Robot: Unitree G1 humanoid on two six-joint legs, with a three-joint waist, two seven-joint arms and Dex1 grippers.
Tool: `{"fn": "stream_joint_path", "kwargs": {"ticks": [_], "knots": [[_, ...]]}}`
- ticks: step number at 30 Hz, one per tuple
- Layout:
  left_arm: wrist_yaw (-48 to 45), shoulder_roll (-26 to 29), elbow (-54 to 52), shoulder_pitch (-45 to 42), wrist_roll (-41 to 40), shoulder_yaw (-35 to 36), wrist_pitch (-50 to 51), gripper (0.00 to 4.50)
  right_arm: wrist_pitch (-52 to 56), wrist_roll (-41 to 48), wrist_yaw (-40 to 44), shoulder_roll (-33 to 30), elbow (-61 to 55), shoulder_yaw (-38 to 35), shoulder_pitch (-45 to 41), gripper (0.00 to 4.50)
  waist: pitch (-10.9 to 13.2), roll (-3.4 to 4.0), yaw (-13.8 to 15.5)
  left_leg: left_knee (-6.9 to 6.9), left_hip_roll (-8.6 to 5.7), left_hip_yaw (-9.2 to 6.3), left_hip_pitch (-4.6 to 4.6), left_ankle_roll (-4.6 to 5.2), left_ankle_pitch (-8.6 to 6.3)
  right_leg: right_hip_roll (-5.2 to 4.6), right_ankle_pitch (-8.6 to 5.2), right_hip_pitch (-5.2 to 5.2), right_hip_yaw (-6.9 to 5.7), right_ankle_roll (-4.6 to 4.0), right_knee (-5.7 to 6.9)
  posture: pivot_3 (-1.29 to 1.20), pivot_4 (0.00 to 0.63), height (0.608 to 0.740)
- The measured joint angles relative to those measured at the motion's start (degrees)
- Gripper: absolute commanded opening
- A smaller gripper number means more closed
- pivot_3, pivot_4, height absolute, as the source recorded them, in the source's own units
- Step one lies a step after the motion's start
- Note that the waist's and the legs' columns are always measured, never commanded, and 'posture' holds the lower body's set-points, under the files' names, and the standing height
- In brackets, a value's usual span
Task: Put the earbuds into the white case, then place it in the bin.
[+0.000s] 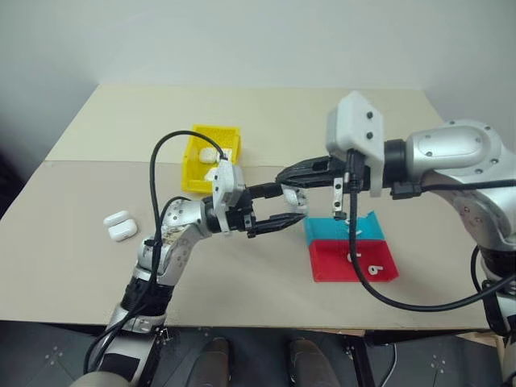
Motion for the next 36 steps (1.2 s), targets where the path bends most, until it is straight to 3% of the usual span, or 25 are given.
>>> {"fn": "stream_joint_path", "kwargs": {"ticks": [9, 18, 22, 28, 36], "knots": [[2.61, 1.87, -3.34, 1.31, -0.32, 2.72, 0.15, 2.76, -4.98, -7.45, 6.91, -4.41, -0.09, 0.34, 5.54, 0.05, 0.0, 0.01, -0.08, 0.02, 0.01, -0.07, 0.02, 0.0, 0.0, 0.01, 0.0, 0.01, -0.02, -0.01, 0.03, 0.0, 0.15, 0.74], [2.63, 1.78, -3.82, 1.38, -0.45, 2.76, 0.18, 2.76, -4.89, -7.27, 6.85, -3.14, 3.89, -6.49, 2.11, 0.05, 0.0, 0.01, -0.08, 0.02, 0.0, -0.08, 0.02, 0.0, 0.0, 0.0, 0.01, 0.03, -0.02, -0.02, 0.02, 0.0, 0.15, 0.74], [1.77, 1.16, -3.78, 1.28, -0.63, 2.1, 0.17, 2.76, -3.37, -5.96, 6.46, 1.27, 4.04, -7.43, -2.47, 0.05, -0.01, 0.01, -0.35, 0.0, 0.02, -0.08, 0.05, 0.0, 0.0, 0.03, 0.02, 0.01, -0.02, -0.03, 0.07, 0.0, 0.15, 0.74], [-0.2, 0.06, -1.75, -0.83, -0.58, 1.28, -0.12, 2.76, 0.07, -6.8, 5.98, 6.81, 3.65, -0.39, -8.94, 0.05, -0.02, 0.03, -0.23, 0.02, 0.01, -0.09, 0.04, 0.0, 0.0, 0.03, 0.02, -0.01, -0.03, -0.03, 0.09, 0.0, 0.15, 0.74], [-0.46, -0.28, -1.2, -1.07, 0.09, 0.93, -0.48, 2.76, -0.73, -8.84, 10.94, 4.91, 2.47, 3.6, -8.02, 0.05, -0.01, 0.03, 0.0, 0.05, -0.04, -0.14, -0.03, 0.0, 0.0, -0.05, 0.03, 0.0, -0.09, 0.0, 0.04, 0.0, 0.15, 0.74]]}}
